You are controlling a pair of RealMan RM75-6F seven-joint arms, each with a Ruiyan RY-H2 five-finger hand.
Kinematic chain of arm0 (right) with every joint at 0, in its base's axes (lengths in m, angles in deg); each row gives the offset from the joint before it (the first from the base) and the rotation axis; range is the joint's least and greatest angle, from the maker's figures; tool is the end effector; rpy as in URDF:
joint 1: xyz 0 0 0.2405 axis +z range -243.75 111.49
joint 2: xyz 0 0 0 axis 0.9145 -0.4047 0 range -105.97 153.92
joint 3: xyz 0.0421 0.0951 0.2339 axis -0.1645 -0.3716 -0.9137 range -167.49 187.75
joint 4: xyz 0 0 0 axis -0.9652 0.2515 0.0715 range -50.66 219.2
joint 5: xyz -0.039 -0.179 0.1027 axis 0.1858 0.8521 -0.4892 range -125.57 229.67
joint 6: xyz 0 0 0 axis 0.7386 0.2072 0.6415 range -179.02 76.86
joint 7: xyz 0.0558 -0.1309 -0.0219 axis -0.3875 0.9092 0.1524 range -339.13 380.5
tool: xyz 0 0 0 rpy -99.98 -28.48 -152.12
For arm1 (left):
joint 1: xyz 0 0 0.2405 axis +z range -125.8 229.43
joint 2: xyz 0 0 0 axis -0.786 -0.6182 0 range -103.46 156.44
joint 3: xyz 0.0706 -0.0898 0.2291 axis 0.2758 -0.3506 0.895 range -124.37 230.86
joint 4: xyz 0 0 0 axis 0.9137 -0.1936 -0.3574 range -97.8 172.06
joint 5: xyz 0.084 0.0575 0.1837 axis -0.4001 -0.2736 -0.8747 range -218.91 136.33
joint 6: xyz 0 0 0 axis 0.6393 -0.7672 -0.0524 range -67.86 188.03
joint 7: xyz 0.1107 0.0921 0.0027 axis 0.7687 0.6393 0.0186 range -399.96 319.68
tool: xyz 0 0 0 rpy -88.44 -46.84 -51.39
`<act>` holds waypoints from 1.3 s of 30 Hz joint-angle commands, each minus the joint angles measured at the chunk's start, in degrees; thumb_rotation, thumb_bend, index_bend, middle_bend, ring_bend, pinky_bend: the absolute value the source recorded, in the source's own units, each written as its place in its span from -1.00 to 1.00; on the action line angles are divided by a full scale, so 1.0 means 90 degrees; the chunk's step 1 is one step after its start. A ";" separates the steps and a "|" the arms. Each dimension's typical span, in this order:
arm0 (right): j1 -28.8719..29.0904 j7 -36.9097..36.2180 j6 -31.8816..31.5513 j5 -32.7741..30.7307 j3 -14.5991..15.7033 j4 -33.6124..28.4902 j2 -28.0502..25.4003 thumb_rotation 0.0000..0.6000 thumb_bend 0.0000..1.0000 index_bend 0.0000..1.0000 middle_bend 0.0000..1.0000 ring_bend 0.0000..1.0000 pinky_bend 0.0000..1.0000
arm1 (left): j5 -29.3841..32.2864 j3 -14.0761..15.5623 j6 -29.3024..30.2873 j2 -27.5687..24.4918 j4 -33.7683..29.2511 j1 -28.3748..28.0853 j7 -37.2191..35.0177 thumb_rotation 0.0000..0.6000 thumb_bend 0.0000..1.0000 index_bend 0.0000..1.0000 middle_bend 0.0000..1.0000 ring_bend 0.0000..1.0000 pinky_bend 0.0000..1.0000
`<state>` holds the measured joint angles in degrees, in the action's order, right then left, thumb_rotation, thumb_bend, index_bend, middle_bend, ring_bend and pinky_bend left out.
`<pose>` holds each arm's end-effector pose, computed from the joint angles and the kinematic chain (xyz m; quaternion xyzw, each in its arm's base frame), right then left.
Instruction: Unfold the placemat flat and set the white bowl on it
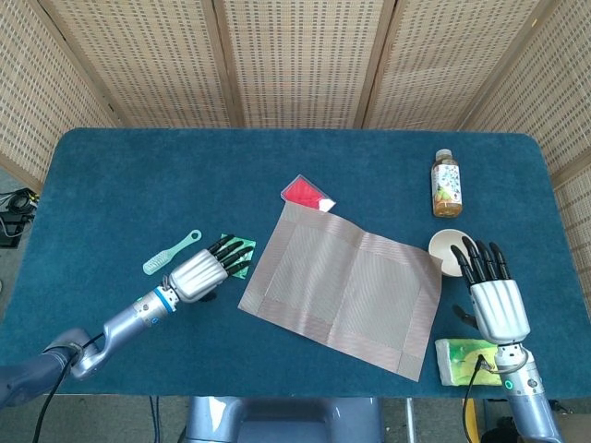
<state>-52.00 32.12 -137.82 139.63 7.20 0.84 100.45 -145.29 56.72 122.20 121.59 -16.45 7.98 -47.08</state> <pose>-0.2801 -0.2298 0.1049 0.6446 -0.2815 0.4080 0.5821 -0.1933 0.3361 -0.0422 -0.8691 -0.1593 -0.3605 0.2988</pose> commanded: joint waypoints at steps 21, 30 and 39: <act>-0.0102 0.0014 0.0014 0.0081 -0.0156 -0.0038 -0.0019 1.00 -1.00 -1.00 -1.00 -1.00 -1.00 | 0.0105 0.0132 -0.0373 0.0561 0.0235 -0.0507 0.0371 1.00 -1.00 -0.77 -1.00 -1.00 -1.00; -0.0139 -0.0001 -0.0024 0.0156 -0.0181 -0.0097 -0.0052 1.00 -1.00 -1.00 -1.00 -1.00 -1.00 | -0.0009 0.0287 -0.0349 0.0813 0.0536 -0.0642 0.0352 1.00 -0.91 -0.67 -1.00 -1.00 -1.00; -0.0179 -0.0004 -0.0059 0.0242 -0.0187 -0.0174 -0.0099 1.00 -1.00 -1.00 -1.00 -1.00 -1.00 | 0.0040 0.0331 -0.0281 0.0890 0.0610 -0.0687 0.0274 1.00 -0.35 -0.62 -1.00 -1.00 -1.00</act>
<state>-53.60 32.09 -138.35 141.81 5.51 -0.73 99.56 -144.96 59.68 119.65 129.58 -10.95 1.83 -44.59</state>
